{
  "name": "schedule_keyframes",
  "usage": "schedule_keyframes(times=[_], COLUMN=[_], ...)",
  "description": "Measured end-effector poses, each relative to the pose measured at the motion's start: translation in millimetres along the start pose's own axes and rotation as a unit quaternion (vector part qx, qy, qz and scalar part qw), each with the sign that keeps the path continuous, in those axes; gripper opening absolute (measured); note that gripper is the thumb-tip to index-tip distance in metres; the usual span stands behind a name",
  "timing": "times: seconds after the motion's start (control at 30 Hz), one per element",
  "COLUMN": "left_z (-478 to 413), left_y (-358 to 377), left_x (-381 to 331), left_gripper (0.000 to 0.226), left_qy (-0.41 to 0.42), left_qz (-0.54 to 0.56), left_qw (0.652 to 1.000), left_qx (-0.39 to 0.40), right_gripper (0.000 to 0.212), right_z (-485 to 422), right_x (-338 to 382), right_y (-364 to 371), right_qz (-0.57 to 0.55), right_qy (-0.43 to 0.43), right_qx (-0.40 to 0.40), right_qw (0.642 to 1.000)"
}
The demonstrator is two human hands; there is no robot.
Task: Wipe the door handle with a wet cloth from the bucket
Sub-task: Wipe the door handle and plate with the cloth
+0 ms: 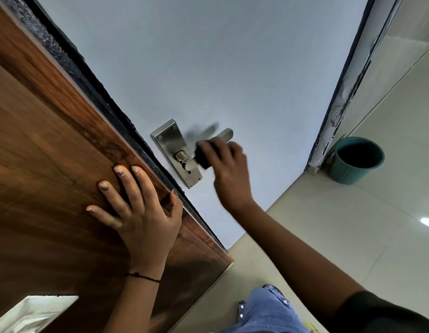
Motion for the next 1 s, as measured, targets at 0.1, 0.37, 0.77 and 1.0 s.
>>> schedule_keyframes(times=[0.1,0.37,0.77,1.0], left_z=[-0.3,-0.1,1.0,-1.4], left_y=[-0.8,-1.6,-1.3,-5.2], left_x=[-0.2,-0.2,0.1,0.4], left_gripper=[0.088,0.088,0.088,0.086], left_qy=[-0.001,0.006,0.002,0.000], left_qz=[-0.001,0.009,0.007,0.013], left_qw=[1.000,1.000,1.000,1.000], left_qx=[0.003,0.003,-0.004,-0.005], right_gripper=[0.056,0.053,0.037,0.041], right_z=[-19.1,-22.0,24.0,34.1], right_x=[-29.1,-36.1,30.6,37.5], right_y=[-5.4,8.5,34.4,30.8], right_qz=[-0.021,-0.400,-0.438,-0.414], right_qy=[0.101,0.404,0.452,0.386], right_qx=[-0.023,0.027,0.087,0.127], right_qw=[0.994,0.822,0.772,0.814])
Point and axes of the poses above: each hand's wrist, its own z-axis away from the middle knuckle, its own y-axis out of the palm, x = y × z, the point moved 3 cm from there along -z, towards the middle knuckle
